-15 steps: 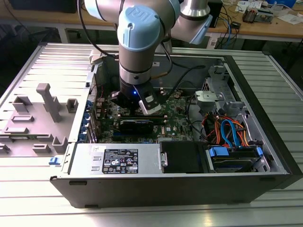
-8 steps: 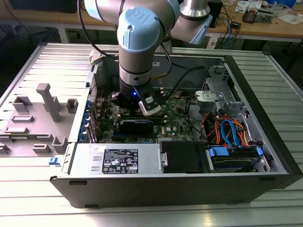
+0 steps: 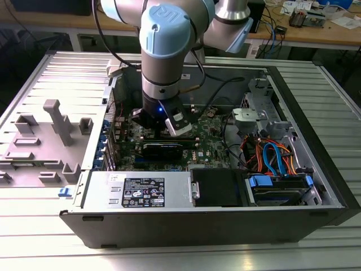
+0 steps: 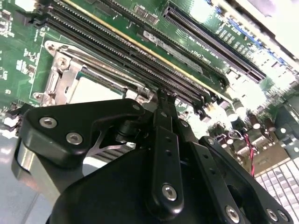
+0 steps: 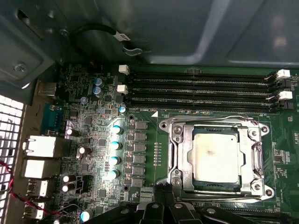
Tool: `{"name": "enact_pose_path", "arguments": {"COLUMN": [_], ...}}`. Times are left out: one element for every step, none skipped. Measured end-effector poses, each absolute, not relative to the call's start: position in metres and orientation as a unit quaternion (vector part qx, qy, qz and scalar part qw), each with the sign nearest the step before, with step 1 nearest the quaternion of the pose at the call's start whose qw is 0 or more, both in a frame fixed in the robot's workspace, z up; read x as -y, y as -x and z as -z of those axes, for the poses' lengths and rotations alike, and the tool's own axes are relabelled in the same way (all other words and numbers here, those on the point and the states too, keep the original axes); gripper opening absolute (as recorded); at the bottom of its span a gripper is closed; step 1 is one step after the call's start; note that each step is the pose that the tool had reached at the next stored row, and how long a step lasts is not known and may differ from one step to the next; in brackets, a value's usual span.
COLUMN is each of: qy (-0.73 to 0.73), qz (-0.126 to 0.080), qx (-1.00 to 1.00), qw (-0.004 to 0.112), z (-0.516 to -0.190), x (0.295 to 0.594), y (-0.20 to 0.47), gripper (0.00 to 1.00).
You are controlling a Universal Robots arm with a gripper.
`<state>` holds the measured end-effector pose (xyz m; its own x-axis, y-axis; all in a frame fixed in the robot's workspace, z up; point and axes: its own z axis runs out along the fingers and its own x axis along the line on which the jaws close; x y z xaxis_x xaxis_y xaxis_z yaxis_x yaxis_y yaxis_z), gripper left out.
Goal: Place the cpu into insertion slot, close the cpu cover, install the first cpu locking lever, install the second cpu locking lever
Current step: 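Install the second cpu locking lever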
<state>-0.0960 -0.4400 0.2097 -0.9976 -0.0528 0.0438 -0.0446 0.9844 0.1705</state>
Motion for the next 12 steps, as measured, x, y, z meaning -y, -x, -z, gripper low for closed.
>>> {"name": "enact_pose_path", "arguments": {"qy": [-0.024,-0.024,-0.024,-0.024,-0.024,-0.024,-0.024,-0.024,-0.024,-0.024,-0.024,-0.024], "qz": [0.085,0.085,0.085,0.085,0.085,0.085,0.085,0.085,0.085,0.085,0.085,0.085], "qx": [0.996,0.996,0.996,0.996,0.996,0.996,0.996,0.996,0.996,0.996,0.996,0.996], "qw": [0.024,0.024,0.024,0.024,0.024,0.024,0.024,0.024,0.024,0.024,0.024,0.024], "z": [-0.213,-0.216,-0.218,-0.221,-0.222,-0.223,-0.223,-0.223,-0.223,-0.224,-0.224,-0.224], "x": [0.440,0.440,0.440,0.440,0.440,0.440,0.440,0.440,0.440,0.440,0.440,0.440], "y": [0.096,0.096,0.096,0.096,0.096,0.096,0.096,0.096,0.096,0.096,0.096,0.096], "gripper": [0.11,0.11,0.11,0.11,0.11,0.11,0.11,0.11,0.11,0.11,0.11,0.11]}}
